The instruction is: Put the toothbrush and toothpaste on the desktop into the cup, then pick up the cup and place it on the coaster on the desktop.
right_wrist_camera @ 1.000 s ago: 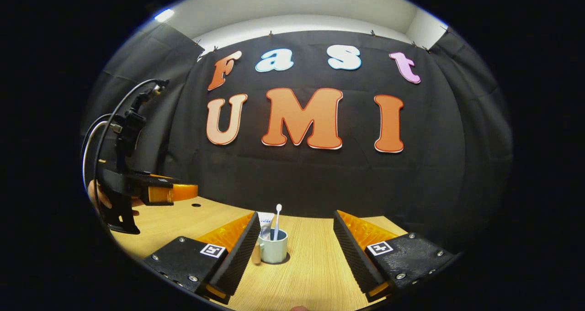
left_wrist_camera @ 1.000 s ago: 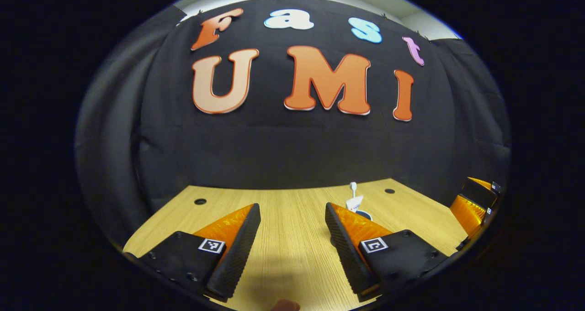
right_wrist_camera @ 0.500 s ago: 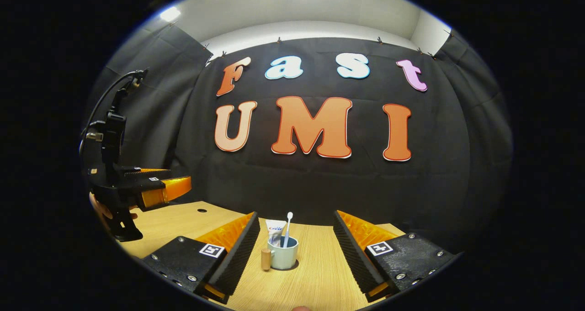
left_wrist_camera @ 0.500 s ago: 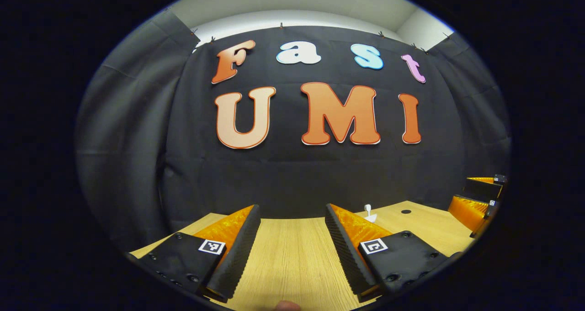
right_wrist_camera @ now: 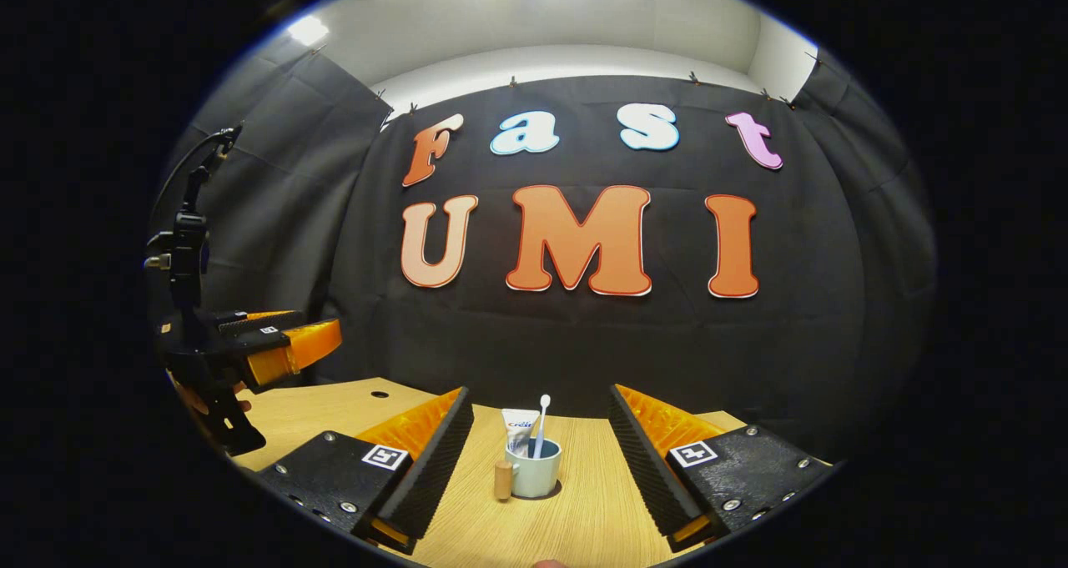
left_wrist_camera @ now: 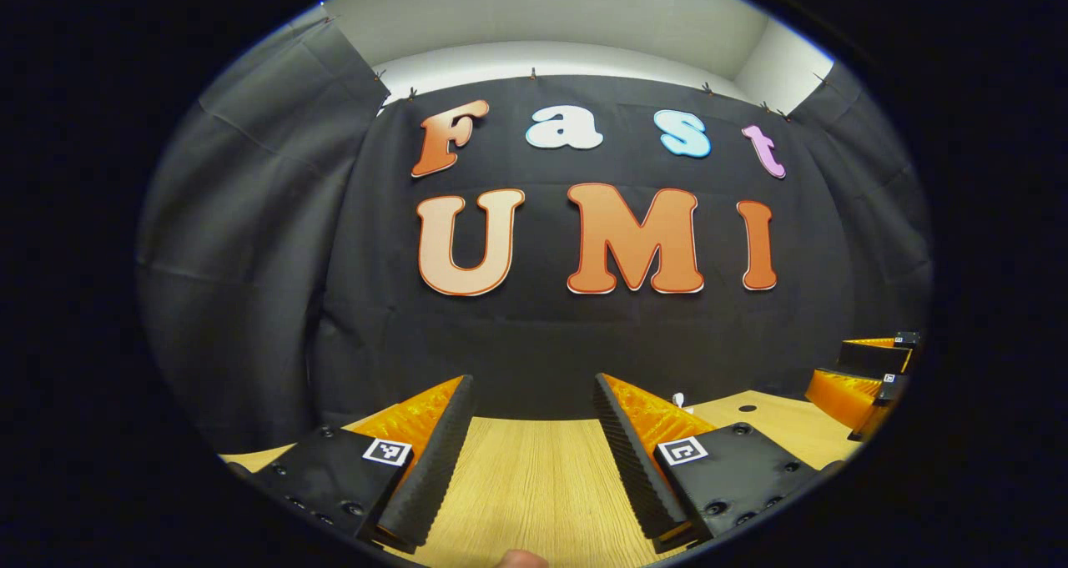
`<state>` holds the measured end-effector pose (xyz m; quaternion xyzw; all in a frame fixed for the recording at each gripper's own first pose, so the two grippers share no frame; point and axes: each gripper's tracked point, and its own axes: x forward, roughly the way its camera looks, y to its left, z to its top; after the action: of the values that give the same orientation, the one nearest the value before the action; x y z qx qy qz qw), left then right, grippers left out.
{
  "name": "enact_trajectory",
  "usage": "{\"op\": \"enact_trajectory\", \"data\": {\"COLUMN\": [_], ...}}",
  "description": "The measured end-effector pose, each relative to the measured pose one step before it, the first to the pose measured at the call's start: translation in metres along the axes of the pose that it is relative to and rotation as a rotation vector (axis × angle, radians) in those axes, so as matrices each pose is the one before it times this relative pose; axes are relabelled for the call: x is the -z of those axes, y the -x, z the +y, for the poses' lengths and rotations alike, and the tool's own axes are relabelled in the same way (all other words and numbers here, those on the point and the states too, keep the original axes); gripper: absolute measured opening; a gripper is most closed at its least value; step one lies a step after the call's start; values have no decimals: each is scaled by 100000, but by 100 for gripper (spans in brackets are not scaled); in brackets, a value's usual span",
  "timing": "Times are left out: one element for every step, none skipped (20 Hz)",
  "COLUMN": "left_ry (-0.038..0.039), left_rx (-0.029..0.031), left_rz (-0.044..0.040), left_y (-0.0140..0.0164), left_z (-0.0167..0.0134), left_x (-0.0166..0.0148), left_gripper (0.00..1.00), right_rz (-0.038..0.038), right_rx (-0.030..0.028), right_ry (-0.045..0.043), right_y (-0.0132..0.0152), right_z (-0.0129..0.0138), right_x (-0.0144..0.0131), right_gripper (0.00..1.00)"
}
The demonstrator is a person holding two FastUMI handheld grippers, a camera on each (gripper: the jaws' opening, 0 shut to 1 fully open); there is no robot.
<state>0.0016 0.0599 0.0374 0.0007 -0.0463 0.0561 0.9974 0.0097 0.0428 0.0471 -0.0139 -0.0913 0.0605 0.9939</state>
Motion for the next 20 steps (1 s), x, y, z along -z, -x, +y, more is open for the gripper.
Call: {"op": "enact_trajectory", "data": {"left_ry": [-625, -470, -336, -16, 240, 245, 14, -322, -172, 76, 241, 60, -95, -362, -587, -549, -318, -197, -153, -74], "left_rx": [-188, -267, -112, -180, -17, -22, 19, -591, -998, -439, -332, -127, 125, -67, -333, -282, -174, -10, -330, -88], "left_rz": [416, -120, 394, 328, 387, 222, 205, -9, 41, -15, -161, -59, -196, -371, -400, -355, -510, -489, -552, -388], "left_y": [243, 74, -64, 231, 40, 56, 510, 56, 79, -28, 3, 25, -7, 48, -34, -50, 85, -29, -26, 141], "left_z": [72, 69, 16, 40, -33, -50, 436, 151, 213, 64, 22, -7, 113, 11, 101, 82, 69, -59, -5, -131], "left_x": [23, -17, 166, 70, 57, -54, 587, -43, 67, -2, 60, -48, 132, -103, -42, -8, -155, -63, 31, 21], "left_gripper": [92, 92, 92, 92, 92, 92, 92, 92, 92, 92, 92, 92, 92, 92, 92, 92, 92, 92, 92, 92], "right_rz": [-410, -471, -520, -468, -510, -351, -237, -261, -19, 81, -46, -53, 19, 99, -63, -129, -372, -273, -198, -190], "right_rx": [72, -272, -174, -204, -116, 13, -220, -52, -335, -7, -100, -240, -162, -245, -117, -106, 17, 118, 7, -110], "right_ry": [375, 379, 318, 280, 339, 230, 238, 192, 331, 376, 239, 142, -113, -268, -413, -228, -73, 32, 19, 26], "right_y": [-57, 30, 30, 0, -21, 21, 44, 13, 4, 149, -15, 14, 20, 3, -10, 93, -19, -10, -63, 48], "right_z": [175, 216, 240, 99, 50, 17, 209, 69, 132, 104, -133, 116, 104, 113, -32, 53, -23, -86, -36, 66], "right_x": [-46, -121, 16, -115, -41, -29, 0, -69, 57, 26, 61, 42, -57, 130, 28, -15, 53, -5, 12, 69], "right_gripper": [98, 98, 98, 98, 98, 99, 99, 99, 99, 99, 99, 99, 100, 99, 99, 99, 99, 99, 99, 99]}}
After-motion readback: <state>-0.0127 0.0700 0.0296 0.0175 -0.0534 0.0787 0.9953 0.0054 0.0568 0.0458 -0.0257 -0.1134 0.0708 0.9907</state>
